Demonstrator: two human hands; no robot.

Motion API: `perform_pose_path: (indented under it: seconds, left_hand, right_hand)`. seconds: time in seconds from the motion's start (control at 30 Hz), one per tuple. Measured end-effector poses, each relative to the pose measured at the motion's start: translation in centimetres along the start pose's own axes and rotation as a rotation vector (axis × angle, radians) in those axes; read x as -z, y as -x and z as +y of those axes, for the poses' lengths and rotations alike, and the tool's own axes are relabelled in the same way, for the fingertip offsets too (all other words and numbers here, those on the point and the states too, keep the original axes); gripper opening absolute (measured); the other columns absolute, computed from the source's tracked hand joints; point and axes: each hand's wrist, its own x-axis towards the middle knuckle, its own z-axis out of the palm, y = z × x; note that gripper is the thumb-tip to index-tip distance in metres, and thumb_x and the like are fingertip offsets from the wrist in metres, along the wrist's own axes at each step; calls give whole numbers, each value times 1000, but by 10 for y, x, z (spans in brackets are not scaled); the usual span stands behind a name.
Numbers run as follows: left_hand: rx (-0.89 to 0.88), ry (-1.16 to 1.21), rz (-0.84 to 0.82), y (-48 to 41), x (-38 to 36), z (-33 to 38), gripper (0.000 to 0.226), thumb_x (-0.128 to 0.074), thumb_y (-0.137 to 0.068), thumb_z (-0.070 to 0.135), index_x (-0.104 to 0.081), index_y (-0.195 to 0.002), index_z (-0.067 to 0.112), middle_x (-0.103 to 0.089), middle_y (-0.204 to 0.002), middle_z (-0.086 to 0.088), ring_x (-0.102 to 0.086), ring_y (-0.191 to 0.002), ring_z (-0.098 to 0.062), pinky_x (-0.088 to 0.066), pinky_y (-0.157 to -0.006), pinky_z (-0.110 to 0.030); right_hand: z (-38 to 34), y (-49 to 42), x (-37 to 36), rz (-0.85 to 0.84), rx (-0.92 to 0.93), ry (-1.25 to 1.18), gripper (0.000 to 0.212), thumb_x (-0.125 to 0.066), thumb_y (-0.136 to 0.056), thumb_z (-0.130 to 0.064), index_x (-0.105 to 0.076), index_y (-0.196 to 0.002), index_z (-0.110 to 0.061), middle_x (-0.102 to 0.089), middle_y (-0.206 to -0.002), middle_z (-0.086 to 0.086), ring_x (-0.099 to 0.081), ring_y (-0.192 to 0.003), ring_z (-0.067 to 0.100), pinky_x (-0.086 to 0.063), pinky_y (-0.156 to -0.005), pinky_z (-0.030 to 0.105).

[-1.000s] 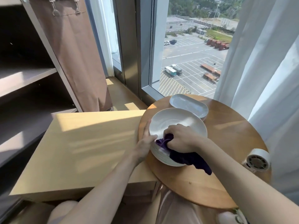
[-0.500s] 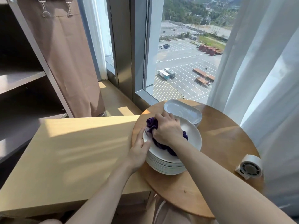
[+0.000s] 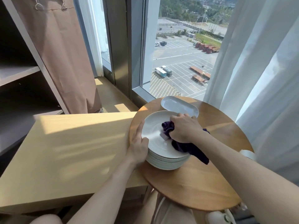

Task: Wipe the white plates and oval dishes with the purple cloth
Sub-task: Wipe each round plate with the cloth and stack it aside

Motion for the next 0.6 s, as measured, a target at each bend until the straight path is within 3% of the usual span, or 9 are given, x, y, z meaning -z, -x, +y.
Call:
perform_pose_path:
  seconds: [0.07, 0.27, 0.33, 0.4, 0.5, 0.6]
  left_hand:
    - [27, 23, -8, 0, 0, -1, 77, -32, -83, 30, -22, -159, 36, -30, -158, 13, -27, -137, 1, -22, -114, -19]
    - [48, 70, -50, -3, 3, -1, 76, -36, -84, 31, -21, -158, 39, -29, -162, 8, -31, -140, -4, -23, -118, -26]
    - [57, 117, -73, -4, 5, -5, 63, -39, -99, 33, -21, -159, 39, -33, -162, 6, -35, -144, -12, -26, -124, -39]
    - [64, 143, -93, -5, 8, -7, 49, -32, -112, 33, -20, -158, 44, -32, -163, 9, -33, -148, -14, -27, -123, -48]
    - [33, 164, -82, -4, 9, -4, 46, -28, -112, 34, -23, -158, 40, -30, -163, 13, -29, -150, -8, -28, -124, -49]
    - [1, 164, -70, -4, 9, -1, 48, -31, -112, 32, -25, -159, 36, -36, -161, 10, -33, -149, -9, -28, -124, -48]
  right_hand:
    - [2, 10, -1, -63, 48, -62, 13, -47, -74, -39, -44, -84, -32, -44, -94, -6, -42, -101, 25, -29, -87, 43]
    - [-30, 22, -7, -132, 194, -324, 5, -48, -70, -36, -48, -75, -34, -50, -91, -11, -43, -100, 21, -27, -82, 41]
    - [-45, 18, -12, -71, 219, -367, 5, -49, -72, -38, -49, -77, -36, -50, -92, -11, -43, -98, 21, -28, -84, 42]
    - [-55, 12, -17, 23, 204, -362, 18, -47, -74, -42, -55, -89, -38, -50, -97, -9, -44, -100, 22, -33, -89, 43]
    - [-67, -1, -23, 203, 145, -312, 42, -46, -75, -45, -61, -111, -30, -56, -110, -3, -47, -107, 23, -36, -92, 43]
    - [-73, -14, -25, 286, 130, -324, 39, -49, -78, -46, -61, -112, -28, -58, -116, -3, -48, -114, 23, -37, -94, 43]
